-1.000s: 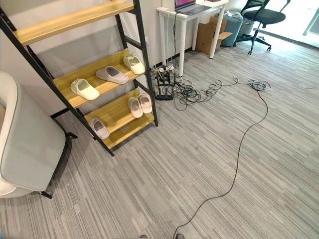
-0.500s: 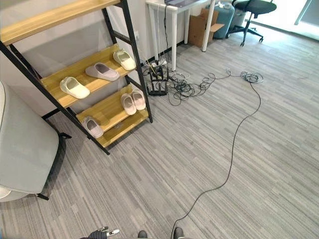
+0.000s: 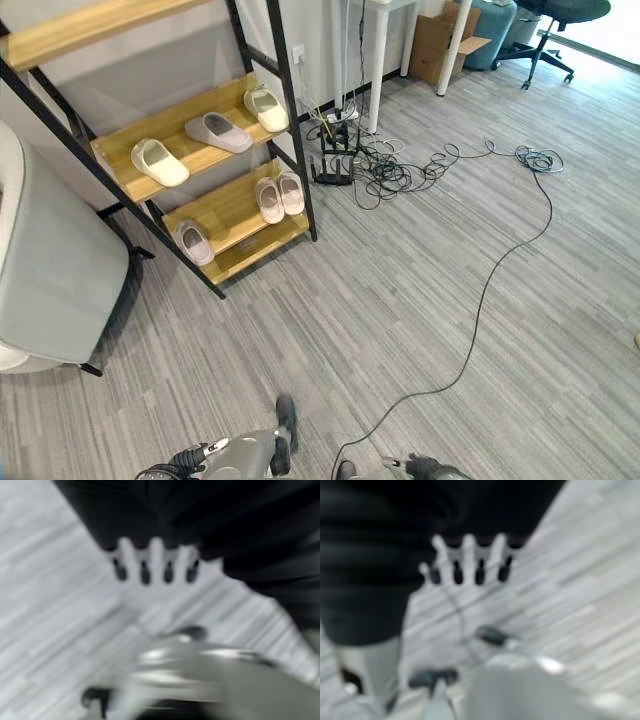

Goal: Arrange the slippers neatly on the shoe rack.

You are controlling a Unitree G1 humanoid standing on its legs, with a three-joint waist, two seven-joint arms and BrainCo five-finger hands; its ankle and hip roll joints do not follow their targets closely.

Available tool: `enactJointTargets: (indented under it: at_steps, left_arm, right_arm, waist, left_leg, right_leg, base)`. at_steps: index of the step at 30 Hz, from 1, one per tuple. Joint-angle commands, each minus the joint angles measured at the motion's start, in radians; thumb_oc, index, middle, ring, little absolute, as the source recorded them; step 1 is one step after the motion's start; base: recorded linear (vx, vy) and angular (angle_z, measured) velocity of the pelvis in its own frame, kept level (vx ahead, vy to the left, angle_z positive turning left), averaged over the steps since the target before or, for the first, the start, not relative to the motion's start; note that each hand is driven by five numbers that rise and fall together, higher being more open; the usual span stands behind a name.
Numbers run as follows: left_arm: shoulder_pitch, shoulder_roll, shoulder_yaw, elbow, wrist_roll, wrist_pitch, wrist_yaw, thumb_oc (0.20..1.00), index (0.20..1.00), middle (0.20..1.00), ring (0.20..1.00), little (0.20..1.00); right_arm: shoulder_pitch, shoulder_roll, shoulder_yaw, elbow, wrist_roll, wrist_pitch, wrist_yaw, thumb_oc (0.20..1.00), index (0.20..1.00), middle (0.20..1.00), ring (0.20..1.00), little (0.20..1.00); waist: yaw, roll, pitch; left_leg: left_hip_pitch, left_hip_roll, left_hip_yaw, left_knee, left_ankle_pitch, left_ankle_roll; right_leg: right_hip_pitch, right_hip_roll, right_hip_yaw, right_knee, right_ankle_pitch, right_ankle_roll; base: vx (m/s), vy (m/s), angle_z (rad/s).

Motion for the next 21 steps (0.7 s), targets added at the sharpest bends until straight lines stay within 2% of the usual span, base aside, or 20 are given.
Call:
enactJointTargets:
  at_steps: [1,2,3,4,5,6,7,8,9,10,12,13,14,17,19,21]
  left_arm:
    - [0.048,0.013,0.030,0.078,0.046,0.029,0.007,1.000,1.000,1.000,1.000,1.000]
    - [0.048,0.023,0.038,0.079,0.042,0.030,0.001,1.000,1.000,1.000,1.000,1.000]
    - [0.048,0.022,0.038,0.079,0.042,0.030,0.001,1.000,1.000,1.000,1.000,1.000]
    - [0.043,0.032,0.047,0.062,0.027,0.026,0.002,1.000,1.000,1.000,1.000,1.000]
    - [0.036,0.036,0.045,0.053,0.026,0.024,0.005,1.000,1.000,1.000,1.000,1.000]
    - [0.036,0.036,0.046,0.053,0.026,0.024,0.005,1.000,1.000,1.000,1.000,1.000]
    - [0.013,0.045,0.030,0.032,0.023,0.025,0.010,1.000,1.000,1.000,1.000,1.000]
    - [0.013,0.045,0.030,0.032,0.023,0.025,0.010,1.000,1.000,1.000,1.000,1.000]
    - [-0.006,0.050,0.013,0.018,0.022,0.023,0.017,1.000,1.000,1.000,1.000,1.000]
    - [-0.019,0.051,0.002,0.012,0.018,0.021,0.018,1.000,1.000,1.000,1.000,1.000]
    - [-0.034,0.046,-0.016,-0.001,0.019,0.012,0.027,1.000,1.000,1.000,1.000,1.000]
    - [-0.050,0.043,-0.039,-0.008,0.031,0.005,0.039,1.000,1.000,1.000,1.000,1.000]
    - [-0.050,0.042,-0.039,-0.008,0.031,0.005,0.039,1.000,1.000,1.000,1.000,1.000]
    - [-0.083,0.039,-0.074,-0.014,0.062,-0.010,0.067,1.000,1.000,1.000,1.000,1.000]
    - [-0.105,0.039,-0.088,-0.008,0.068,-0.009,0.074,1.000,1.000,1.000,1.000,1.000]
    - [-0.108,0.041,-0.086,-0.006,0.069,-0.009,0.069,1.000,1.000,1.000,1.000,1.000]
  right_arm:
    - [0.101,-0.017,0.021,-0.048,-0.064,-0.005,0.021,1.000,1.000,1.000,1.000,1.000]
    - [0.105,-0.010,0.019,-0.050,-0.063,-0.002,0.029,1.000,1.000,1.000,1.000,1.000]
    - [0.105,-0.010,0.019,-0.050,-0.063,-0.002,0.029,1.000,1.000,1.000,1.000,1.000]
    - [0.107,-0.004,0.023,-0.057,-0.076,0.001,0.038,1.000,1.000,1.000,1.000,1.000]
    - [0.108,-0.002,0.028,-0.058,-0.088,0.005,0.041,1.000,1.000,1.000,1.000,1.000]
    - [0.108,-0.002,0.028,-0.058,-0.088,0.005,0.041,1.000,1.000,1.000,1.000,1.000]
    - [0.100,0.000,0.036,-0.070,-0.103,0.011,0.043,1.000,1.000,1.000,1.000,1.000]
    - [0.100,0.000,0.036,-0.070,-0.103,0.011,0.043,1.000,1.000,1.000,1.000,1.000]
    - [0.098,0.004,0.042,-0.078,-0.114,0.008,0.041,1.000,1.000,1.000,1.000,1.000]
    - [0.102,0.006,0.047,-0.078,-0.120,0.006,0.038,1.000,1.000,1.000,1.000,1.000]
    - [0.101,0.004,0.050,-0.079,-0.120,0.003,0.029,1.000,1.000,1.000,1.000,1.000]
    - [0.099,-0.002,0.050,-0.078,-0.122,0.002,0.024,1.000,1.000,1.000,1.000,1.000]
    - [0.098,-0.002,0.049,-0.078,-0.122,0.002,0.024,1.000,1.000,1.000,1.000,1.000]
    - [0.093,-0.012,0.044,-0.073,-0.115,0.001,0.014,1.000,1.000,1.000,1.000,1.000]
    - [0.091,-0.012,0.052,-0.063,-0.129,0.004,0.011,1.000,1.000,1.000,1.000,1.000]
    - [0.091,-0.015,0.052,-0.059,-0.136,0.006,0.011,1.000,1.000,1.000,1.000,1.000]
  waist:
    - [0.046,-0.012,-0.100]
    - [0.045,-0.025,-0.106]
    - [0.046,-0.024,-0.108]
    - [0.041,-0.031,-0.110]
    - [0.033,-0.030,-0.101]
    - [0.034,-0.028,-0.103]
    - [0.021,-0.012,-0.087]
    - [0.020,-0.012,-0.088]
    - [0.002,0.011,-0.076]
    - [-0.007,0.020,-0.069]
    - [-0.023,0.031,-0.064]
    - [-0.035,0.035,-0.057]
    - [-0.036,0.036,-0.059]
    - [-0.068,0.021,-0.046]
    - [-0.078,0.008,-0.045]
    - [-0.080,0.004,-0.049]
  left_leg:
    - [0.064,-0.013,-0.036,0.072,-0.028,0.001]
    - [0.088,-0.025,-0.031,0.058,-0.039,0.014]
    - [0.086,-0.023,-0.030,0.058,-0.037,0.014]
    - [0.124,-0.039,-0.039,0.041,-0.066,0.043]
    - [0.151,-0.046,-0.051,0.034,-0.081,0.056]
    - [0.148,-0.044,-0.051,0.034,-0.080,0.055]
    - [0.191,-0.041,-0.073,0.040,-0.109,0.078]
    - [0.191,-0.041,-0.073,0.040,-0.109,0.078]
    - [0.246,-0.036,-0.111,0.021,-0.127,0.091]
    - [0.279,-0.038,-0.138,0.005,-0.135,0.090]
    - [0.318,-0.043,-0.187,-0.010,-0.147,0.079]
    - [0.339,-0.044,-0.240,-0.011,-0.160,0.069]
    - [0.337,-0.043,-0.240,-0.011,-0.159,0.069]
    - [0.371,-0.052,-0.327,-0.012,-0.189,0.047]
    - [0.375,-0.053,-0.382,-0.003,-0.199,0.032]
    - [0.371,-0.052,-0.399,0.001,-0.203,0.028]
  right_leg:
    - [0.007,-0.021,-0.011,0.157,0.052,0.085]
    - [0.003,-0.030,-0.015,0.205,0.066,0.102]
    - [0.000,-0.029,-0.014,0.205,0.068,0.102]
    - [-0.069,-0.057,-0.019,0.378,0.165,0.157]
    - [-0.104,-0.077,-0.028,0.464,0.214,0.187]
    - [-0.107,-0.075,-0.027,0.462,0.216,0.186]
    - [-0.160,-0.108,-0.051,0.634,0.290,0.204]
    - [-0.160,-0.108,-0.052,0.634,0.290,0.204]
    - [-0.233,-0.144,-0.076,0.735,0.282,0.182]
    - [-0.262,-0.167,-0.087,0.731,0.242,0.161]
    - [-0.286,-0.181,-0.080,0.624,0.183,0.134]
    - [-0.311,-0.186,-0.035,0.505,0.185,0.127]
    - [-0.312,-0.184,-0.036,0.502,0.188,0.126]
    - [-0.350,-0.167,0.131,0.275,0.243,0.152]
    - [-0.346,-0.155,0.210,0.231,0.267,0.170]
    - [-0.326,-0.159,0.208,0.211,0.258,0.175]
  base:
    - [0.34,0.109,-0.38]
    - [0.21,0.085,-0.36]
    - [0.28,0.171,-0.15]
    - [0.22,0.154,-0.01]
    - [0.22,0.153,0.16]
    - [0.22,0.116,0.42]
    - [0.16,0.077,0.51]
    - [0.33,0.132,0.66]
    - [0.27,0.061,0.57]
    - [0.37,0.044,0.53]
    - [0.30,-0.083,0.66]
    - [0.21,-0.115,1.08]
    - [0.23,-0.158,1.13]
    - [0.17,-0.186,1.07]
    - [0.14,-0.192,1.15]
    - [0.08,-0.192,1.47]
